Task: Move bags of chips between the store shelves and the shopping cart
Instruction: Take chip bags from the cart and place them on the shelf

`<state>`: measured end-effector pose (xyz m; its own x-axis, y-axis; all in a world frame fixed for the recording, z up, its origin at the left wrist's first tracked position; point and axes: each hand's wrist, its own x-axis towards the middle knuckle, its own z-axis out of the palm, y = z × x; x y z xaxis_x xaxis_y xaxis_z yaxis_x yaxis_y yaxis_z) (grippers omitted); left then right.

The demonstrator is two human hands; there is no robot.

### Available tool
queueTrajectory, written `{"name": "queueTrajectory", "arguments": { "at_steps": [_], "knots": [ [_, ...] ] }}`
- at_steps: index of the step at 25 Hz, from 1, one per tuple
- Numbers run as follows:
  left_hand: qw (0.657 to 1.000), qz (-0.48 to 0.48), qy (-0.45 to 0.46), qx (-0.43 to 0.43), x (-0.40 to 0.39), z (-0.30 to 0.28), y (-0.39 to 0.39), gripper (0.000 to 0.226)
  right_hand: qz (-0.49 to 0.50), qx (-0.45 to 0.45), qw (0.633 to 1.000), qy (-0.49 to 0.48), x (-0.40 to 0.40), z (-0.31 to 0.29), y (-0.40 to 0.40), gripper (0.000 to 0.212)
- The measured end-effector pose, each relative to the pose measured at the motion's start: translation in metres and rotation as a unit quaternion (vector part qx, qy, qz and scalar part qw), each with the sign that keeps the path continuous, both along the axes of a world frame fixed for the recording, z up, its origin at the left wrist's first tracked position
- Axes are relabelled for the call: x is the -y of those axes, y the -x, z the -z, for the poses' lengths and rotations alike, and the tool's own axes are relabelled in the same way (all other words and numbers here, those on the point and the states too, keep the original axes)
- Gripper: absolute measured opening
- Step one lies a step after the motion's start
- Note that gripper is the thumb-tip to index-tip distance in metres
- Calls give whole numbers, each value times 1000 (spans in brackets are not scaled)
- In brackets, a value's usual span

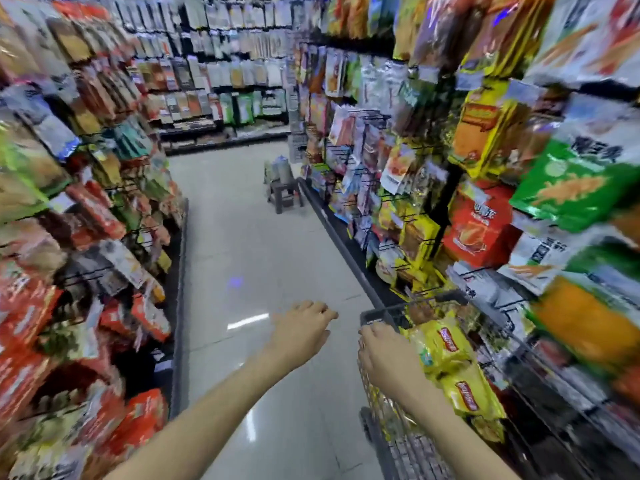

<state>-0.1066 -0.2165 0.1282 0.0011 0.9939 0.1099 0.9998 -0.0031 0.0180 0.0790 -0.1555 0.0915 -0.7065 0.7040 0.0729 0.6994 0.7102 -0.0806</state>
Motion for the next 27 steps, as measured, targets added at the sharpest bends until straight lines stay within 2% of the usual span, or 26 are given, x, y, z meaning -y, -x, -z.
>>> {"name": "queueTrajectory", "arguments": {
  "at_steps": [2, 5, 8, 11, 13, 18, 24, 27],
  "knots": [
    [998, 61, 13, -11, -54, 8, 7, 38, 60, 14, 998, 27, -31, 2, -3, 29],
    [990, 139, 30, -13, -117, 27, 7, 34, 154, -4, 986, 55, -62, 15, -18, 40],
    [972, 219, 79, -18, -160, 56, -14, 35, 239, -15, 968, 75, -73, 43, -47, 50],
    [955, 281, 97, 1, -204, 92, -48, 36, 308, -3, 943, 125, -87, 76, -80, 47],
    [946, 291, 143, 11, -227, 107, -68, 31, 338, -4, 930, 144, -97, 93, -98, 44],
    [933, 267, 238, 34, -291, 159, -110, 45, 397, 0, 895, 202, -135, 142, -137, 47],
    [923, 215, 297, 115, -331, 214, -128, 51, 431, -60, 857, 276, -176, 188, -153, 46],
    [912, 195, 337, 128, -345, 245, -127, 57, 447, -87, 837, 303, -189, 210, -152, 44]
  ]
}}
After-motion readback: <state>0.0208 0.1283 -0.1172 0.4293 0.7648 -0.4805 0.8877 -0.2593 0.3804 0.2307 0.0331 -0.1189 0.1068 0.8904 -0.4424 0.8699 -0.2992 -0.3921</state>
